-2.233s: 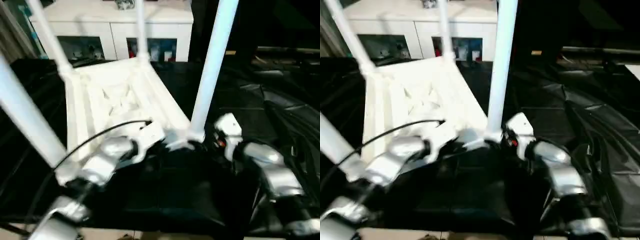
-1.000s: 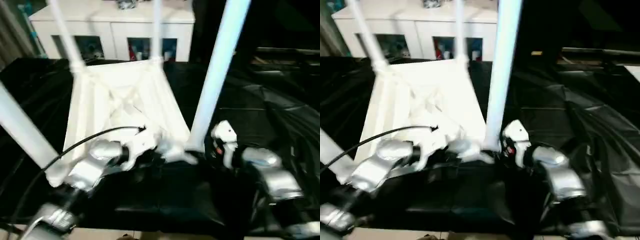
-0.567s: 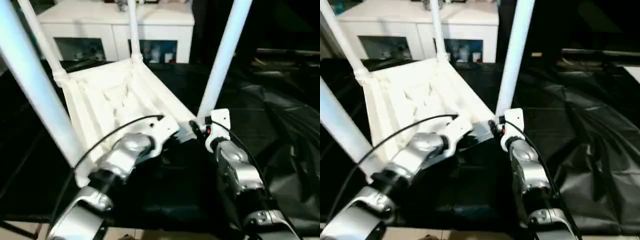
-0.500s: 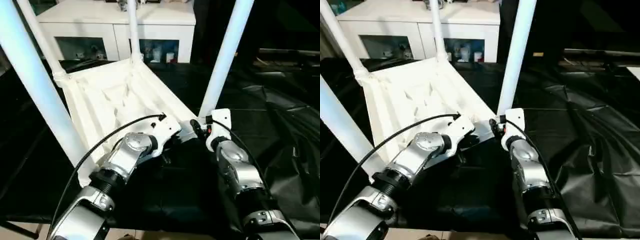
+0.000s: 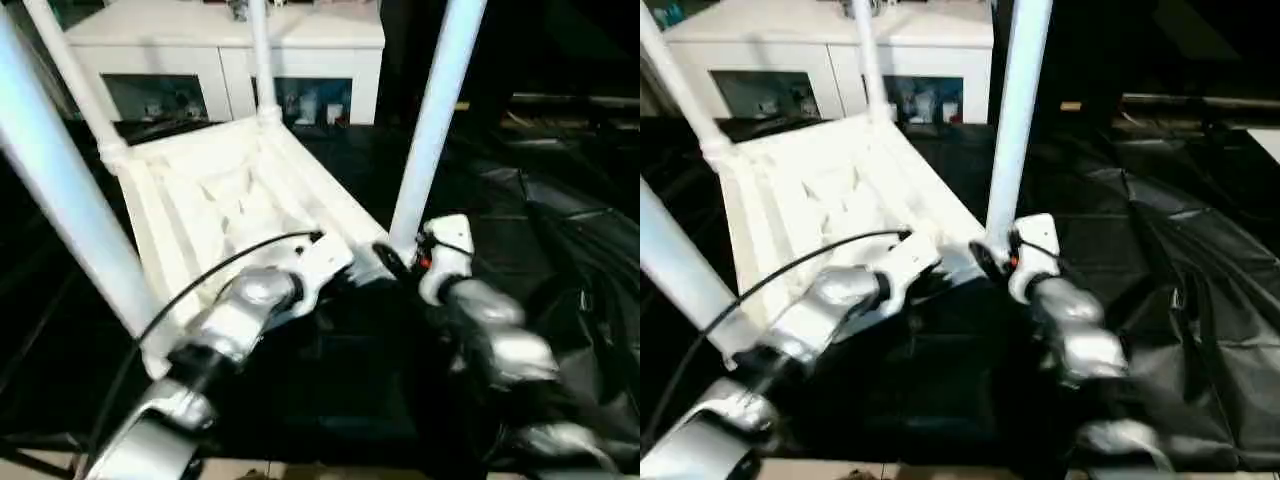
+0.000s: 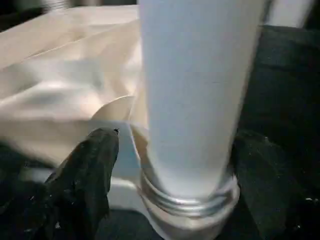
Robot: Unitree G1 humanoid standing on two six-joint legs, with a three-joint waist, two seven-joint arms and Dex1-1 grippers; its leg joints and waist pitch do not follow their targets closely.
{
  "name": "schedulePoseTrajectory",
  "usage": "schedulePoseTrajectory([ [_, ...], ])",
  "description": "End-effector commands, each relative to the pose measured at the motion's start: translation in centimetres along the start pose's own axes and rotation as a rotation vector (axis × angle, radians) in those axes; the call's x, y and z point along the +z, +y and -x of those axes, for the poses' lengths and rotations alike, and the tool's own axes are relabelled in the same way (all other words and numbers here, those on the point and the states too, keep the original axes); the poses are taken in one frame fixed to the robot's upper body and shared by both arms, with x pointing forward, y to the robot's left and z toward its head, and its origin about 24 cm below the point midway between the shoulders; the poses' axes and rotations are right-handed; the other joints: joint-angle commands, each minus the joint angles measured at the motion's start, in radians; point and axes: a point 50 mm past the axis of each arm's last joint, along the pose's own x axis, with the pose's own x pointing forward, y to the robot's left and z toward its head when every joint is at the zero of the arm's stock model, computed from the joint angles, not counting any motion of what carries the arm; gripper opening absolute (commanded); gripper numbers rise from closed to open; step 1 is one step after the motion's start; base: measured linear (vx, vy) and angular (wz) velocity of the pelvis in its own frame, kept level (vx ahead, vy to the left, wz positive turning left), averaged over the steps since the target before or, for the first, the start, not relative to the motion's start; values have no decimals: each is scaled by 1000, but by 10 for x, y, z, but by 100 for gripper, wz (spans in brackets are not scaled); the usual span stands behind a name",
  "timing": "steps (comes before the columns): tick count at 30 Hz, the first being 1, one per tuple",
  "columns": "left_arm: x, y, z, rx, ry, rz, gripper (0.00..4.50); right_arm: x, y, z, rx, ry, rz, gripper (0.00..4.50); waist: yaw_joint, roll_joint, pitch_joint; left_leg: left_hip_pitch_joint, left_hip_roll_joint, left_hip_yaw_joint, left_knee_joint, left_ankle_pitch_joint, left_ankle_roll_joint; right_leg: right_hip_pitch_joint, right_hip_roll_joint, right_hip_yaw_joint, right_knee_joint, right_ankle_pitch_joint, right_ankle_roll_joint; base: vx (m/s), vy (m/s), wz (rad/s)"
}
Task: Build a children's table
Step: Rotate leg to tighten
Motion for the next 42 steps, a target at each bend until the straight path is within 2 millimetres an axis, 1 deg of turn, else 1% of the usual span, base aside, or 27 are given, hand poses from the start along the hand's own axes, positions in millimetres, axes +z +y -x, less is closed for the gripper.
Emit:
schedulePoseTrajectory([
  [1,-10,-6,8,-85,-11,-1,0,1,11,8,212,31,65,369,5,-25,-54,12,70,-37,-68,-151,78,37,-95,47,-78,-166,-191,0,0,0],
  [3,-12,-8,15,-143,-12,-15,0,0,10,16,284,72,107,369,5,-25,-51,14,72,-36,-69,-156,85,34,-95,47,-79,-170,-198,0,0,0],
  [4,-12,-9,18,-164,-9,-19,0,-1,9,18,298,85,122,369,2,-24,-51,13,72,-36,-69,-158,84,33,-94,46,-77,-178,-206,0,0,0],
  [5,-13,-10,22,-190,-6,-28,0,-1,8,20,305,100,142,369,3,-23,-51,16,73,-37,-70,-166,78,31,-95,46,-79,-191,-213,0,0,0],
  [6,-14,-11,24,-208,-6,-29,0,-2,7,21,313,106,143,369,1,-23,-50,16,73,-36,-71,-167,76,31,-94,46,-79,-193,-216,0,0,0],
  [7,-15,-12,27,-234,-1,-25,0,-3,7,22,329,116,148,369,1,-21,-51,19,74,-35,-70,-168,72,28,-92,47,-78,-185,-224,0,0,0],
  [8,-17,-15,33,-285,13,-29,0,-3,7,23,352,131,160,369,3,-21,-52,19,76,-37,-71,-163,70,30,-94,46,-73,-164,-231,0,0,0],
  [9,-17,-16,35,-294,16,-30,0,-4,7,24,355,134,161,369,3,-22,-53,17,76,-37,-71,-155,70,31,-93,46,-71,-151,-235,0,0,0],
  [11,-20,-17,40,-322,36,-35,0,-4,8,24,376,144,167,369,4,-21,-55,18,75,-34,-67,-120,84,31,-90,46,-63,-78,-251,0,0,0],
  [12,-21,-17,41,-316,40,-36,0,-4,8,25,385,147,166,369,5,-20,-55,20,75,-33,-65,-115,87,30,-91,46,-63,-65,-255,0,0,0],
  [14,-23,-16,43,-311,42,-33,0,-5,10,24,404,152,167,369,7,-24,-54,18,73,-32,-64,-113,94,33,-92,45,-62,-55,-260,0,0,0],
  [16,-23,-16,44,-307,42,-32,0,-6,11,24,415,154,159,369,7,-24,-53,18,73,-33,-66,-130,86,34,-93,45,-65,-82,-256,0,0,0],
  [17,-23,-15,44,-305,42,-32,0,-6,12,24,425,156,156,354,6,-28,-52,18,73,-33,-66,-140,81,35,-93,45,-67,-100,-252,0,0,0],
  [18,-23,-15,44,-305,42,-32,0,-6,12,24,425,156,156,335,6,-28,-52,18,74,-34,-67,-141,79,35,-94,46,-66,-106,-251,0,0,0],
  [19,-22,-15,45,-305,40,-31,0,-7,13,24,436,160,153,335,5,-26,-52,19,74,-34,-67,-143,75,34,-93,46,-67,-113,-249,0,0,0],
  [20,-22,-15,45,-306,39,-30,0,-8,13,23,439,161,153,335,5,-29,-52,20,74,-33,-67,-141,74,34,-92,46,-66,-110,-249,0,0,0],
  [23,-21,-16,45,-307,36,-27,0,-8,12,23,440,163,158,294,6,-28,-55,20,74,-33,-65,-121,79,35,-92,45,-62,-73,-254,0,0,0],
  [27,-21,-16,45,-309,35,-27,0,-8,12,22,440,157,156,277,6,-29,-55,19,72,-33,-62,-113,86,36,-92,45,-60,-54,-260,0,0,0],
  [28,-21,-16,45,-310,36,-27,0,-8,12,22,440,156,155,277,5,-24,-56,20,72,-33,-62,-113,85,36,-91,45,-60,-53,-260,0,0,0],
  [34,-22,-16,45,-315,41,-29,0,-9,14,23,441,150,150,268,6,-26,-57,20,72,-33,-61,-116,83,38,-90,45,-59,-46,-264,0,0,0],
  [35,-22,-16,45,-315,42,-28,0,-9,14,23,441,150,149,268,5,-26,-57,19,71,-33,-60,-111,84,38,-90,44,-58,-39,-265,0,0,0],
  [37,-23,-15,43,-295,50,-23,0,-13,14,19,389,151,130,268,5,-25,-57,20,72,-33,-61,-109,85,38,-90,44,-56,-35,-266,0,0,0],
  [38,-23,-13,40,-250,57,-10,0,-16,10,13,285,159,125,268,3,-25,-56,19,72,-34,-61,-109,83,36,-90,44,-57,-36,-268,0,0,0],
  [39,-23,-12,39,-238,58,-7,0,-17,9,12,257,160,125,268,0,-23,-54,19,71,-33,-62,-115,78,33,-90,45,-58,-47,-270,0,0,0],
  [40,-23,-11,37,-219,59,-2,0,-19,7,9,210,163,127,268,0,-24,-53,19,69,-33,-63,-128,69,35,-91,44,-63,-67,-266,0,0,0],
  [41,-23,-6,30,-153,69,9,0,-21,0,0,36,151,81,267,-9,-27,-48,19,68,-36,-69,-173,38,36,-92,44,-71,-155,-251,0,0,0],
  [42,-23,-5,27,-130,70,17,0,-22,-2,-4,-40,141,47,267,-13,-24,-46,22,67,-36,-71,-195,25,32,-92,45,-75,-197,-245,0,0,0],
])
